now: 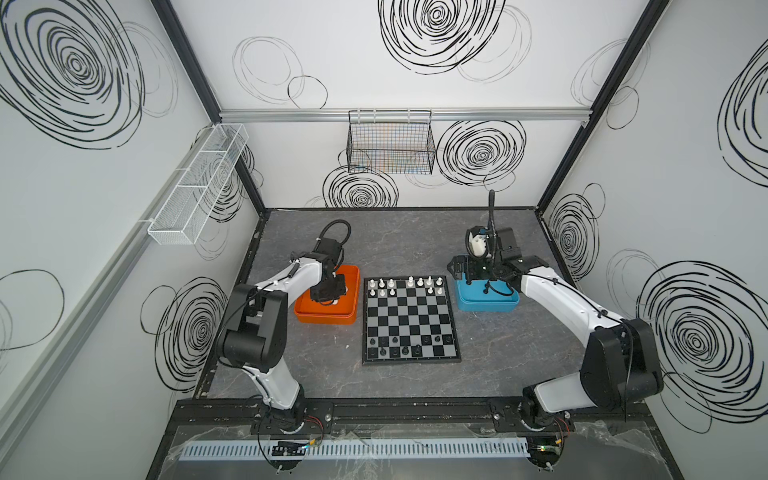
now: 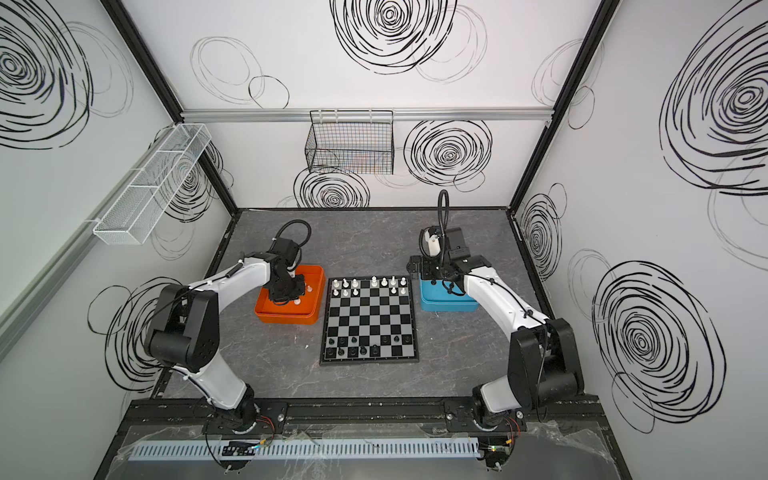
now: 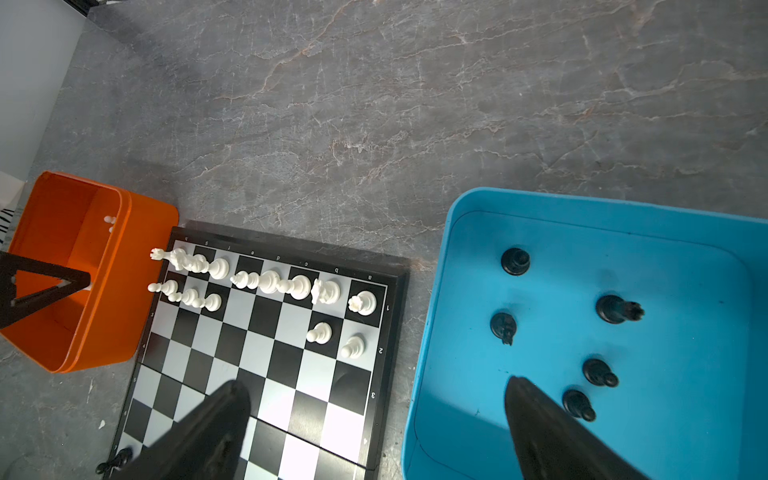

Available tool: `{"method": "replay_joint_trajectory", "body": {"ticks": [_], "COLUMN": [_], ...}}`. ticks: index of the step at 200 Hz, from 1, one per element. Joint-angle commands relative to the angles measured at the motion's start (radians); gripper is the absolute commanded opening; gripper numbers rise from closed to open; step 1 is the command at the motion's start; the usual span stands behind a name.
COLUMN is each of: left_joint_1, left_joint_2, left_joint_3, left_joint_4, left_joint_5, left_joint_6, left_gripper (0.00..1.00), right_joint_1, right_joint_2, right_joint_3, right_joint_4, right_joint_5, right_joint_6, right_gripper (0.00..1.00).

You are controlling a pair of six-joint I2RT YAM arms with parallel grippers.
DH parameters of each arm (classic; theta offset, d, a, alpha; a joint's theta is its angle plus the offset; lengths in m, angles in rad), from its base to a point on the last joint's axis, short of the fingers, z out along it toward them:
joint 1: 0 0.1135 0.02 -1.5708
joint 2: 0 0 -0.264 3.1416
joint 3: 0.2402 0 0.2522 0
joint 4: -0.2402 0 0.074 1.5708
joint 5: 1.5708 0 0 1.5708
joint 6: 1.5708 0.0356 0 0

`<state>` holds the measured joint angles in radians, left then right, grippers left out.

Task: Set up the chess pieces on the board
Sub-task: 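Lift the white king with the left gripper and carry it over the chessboard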

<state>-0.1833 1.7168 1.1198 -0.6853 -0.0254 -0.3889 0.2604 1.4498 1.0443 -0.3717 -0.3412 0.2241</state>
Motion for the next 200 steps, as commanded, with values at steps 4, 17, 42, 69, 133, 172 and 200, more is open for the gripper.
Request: {"method": "replay_joint_trajectory", "body": {"ticks": [4, 17, 42, 69, 133, 172, 200], "left_joint_1": [-0.014, -0.022, -0.045, -0.094, -0.266, -0.343, -0.376], "left_joint_2": [-0.006, -0.009, -0.005, 0.045, 0.262, 0.348, 0.383], "left_joint_3": [0.069, 0.108, 0.202, 0.337, 0.653, 0.748, 0.777], "left_joint_4": [-0.059, -0.087, -0.119, -0.149, -0.218, -0.241, -0.245], "left_joint_5": [-0.026, -0.029, -0.031, -0.025, -0.022, -0.016, -0.004], "left_joint_6": [0.018, 0.022, 0.021, 0.016, 0.016, 0.018, 0.022], "left_gripper": [0.13, 0.13, 0.13, 0.13, 0.13, 0.13, 0.13], "right_joint_1": [-0.007, -0.009, -0.013, -0.015, -0.020, -0.026, -0.027], "right_joint_2": [0.006, 0.005, 0.007, 0.012, 0.006, 0.000, -0.002], "right_joint_3": [-0.001, 0.000, 0.000, 0.003, 0.016, 0.011, 0.005], "right_joint_4": [-0.026, -0.025, -0.023, -0.021, -0.034, -0.039, -0.038], "right_joint_5": [0.001, 0.001, 0.001, -0.007, -0.001, -0.003, -0.005], "right_joint_6": [-0.015, -0.015, -0.016, -0.017, -0.022, -0.026, -0.025], "right_gripper": [1.00, 1.00, 1.00, 1.00, 1.00, 1.00, 1.00]}}
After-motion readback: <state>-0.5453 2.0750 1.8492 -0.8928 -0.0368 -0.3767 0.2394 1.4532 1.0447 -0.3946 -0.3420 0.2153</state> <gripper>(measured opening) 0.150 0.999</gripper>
